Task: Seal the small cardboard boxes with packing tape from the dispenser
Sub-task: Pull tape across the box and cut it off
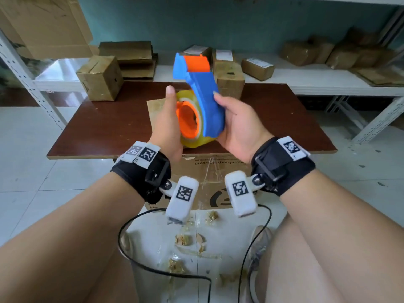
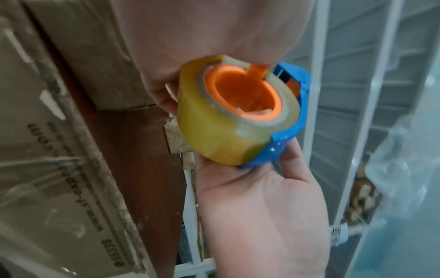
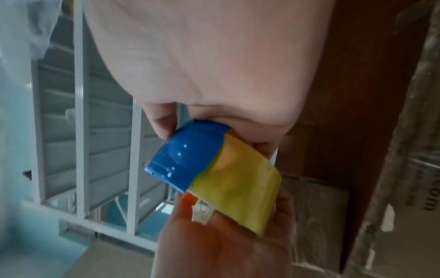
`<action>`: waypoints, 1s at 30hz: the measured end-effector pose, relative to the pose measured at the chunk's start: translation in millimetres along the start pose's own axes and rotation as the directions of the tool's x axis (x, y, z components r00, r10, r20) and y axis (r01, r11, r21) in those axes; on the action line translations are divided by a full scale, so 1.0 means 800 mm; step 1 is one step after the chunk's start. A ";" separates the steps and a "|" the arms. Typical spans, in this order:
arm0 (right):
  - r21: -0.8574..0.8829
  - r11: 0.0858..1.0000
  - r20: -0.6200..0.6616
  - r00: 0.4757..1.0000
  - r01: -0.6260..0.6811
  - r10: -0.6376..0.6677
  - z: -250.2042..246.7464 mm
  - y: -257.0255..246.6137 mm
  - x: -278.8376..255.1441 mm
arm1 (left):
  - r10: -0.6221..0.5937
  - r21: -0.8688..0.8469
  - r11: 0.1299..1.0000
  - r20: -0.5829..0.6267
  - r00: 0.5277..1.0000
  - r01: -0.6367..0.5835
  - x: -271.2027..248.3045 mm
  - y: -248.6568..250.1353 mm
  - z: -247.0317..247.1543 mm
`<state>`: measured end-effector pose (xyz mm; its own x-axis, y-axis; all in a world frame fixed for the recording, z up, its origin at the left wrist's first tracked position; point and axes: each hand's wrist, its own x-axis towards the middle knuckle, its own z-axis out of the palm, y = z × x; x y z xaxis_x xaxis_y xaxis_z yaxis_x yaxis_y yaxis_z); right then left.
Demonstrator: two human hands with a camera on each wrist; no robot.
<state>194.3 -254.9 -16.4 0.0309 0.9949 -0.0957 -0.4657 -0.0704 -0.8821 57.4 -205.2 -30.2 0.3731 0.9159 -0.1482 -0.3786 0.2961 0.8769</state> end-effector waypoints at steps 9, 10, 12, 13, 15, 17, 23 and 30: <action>-0.223 0.975 0.013 1.000 0.000 0.003 0.017 0.000 -0.002 | -0.166 -0.182 0.969 0.027 0.986 0.168 0.015 0.001 -0.028; -0.255 0.967 -0.001 1.000 -0.013 0.013 0.018 0.002 -0.002 | -0.159 -0.171 0.973 0.003 0.987 0.157 0.013 0.001 -0.027; -0.310 0.950 -0.041 0.999 -0.027 0.015 0.021 0.004 -0.003 | -0.150 -0.136 0.980 -0.034 0.988 0.144 0.010 0.001 -0.026; -0.321 0.947 -0.054 0.998 -0.025 0.008 0.023 0.005 -0.003 | -0.145 -0.136 0.981 -0.041 0.989 0.139 0.010 0.000 -0.026; -0.350 0.937 -0.082 0.996 -0.014 -0.016 0.027 0.009 -0.004 | -0.141 -0.154 0.980 -0.068 0.988 0.129 0.011 -0.001 -0.027; -0.406 0.914 -0.118 0.991 0.014 -0.068 0.032 0.014 -0.003 | -0.153 -0.169 0.976 -0.085 0.985 0.138 0.012 0.002 -0.031; -0.415 0.908 -0.188 0.972 0.053 -0.143 0.030 0.012 -0.004 | -0.016 -0.047 0.999 -0.162 0.987 0.008 0.013 0.026 -0.036; -0.548 0.837 -0.188 0.972 0.014 -0.140 0.012 0.018 -0.004 | -0.028 0.019 0.999 -0.138 0.990 0.031 0.015 0.030 -0.054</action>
<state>179.3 -258.2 -24.5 0.2617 0.9635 -0.0568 0.0952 -0.0843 -0.9919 16.2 -175.6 -31.1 0.2627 0.9359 -0.2346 -0.3508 0.3191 0.8804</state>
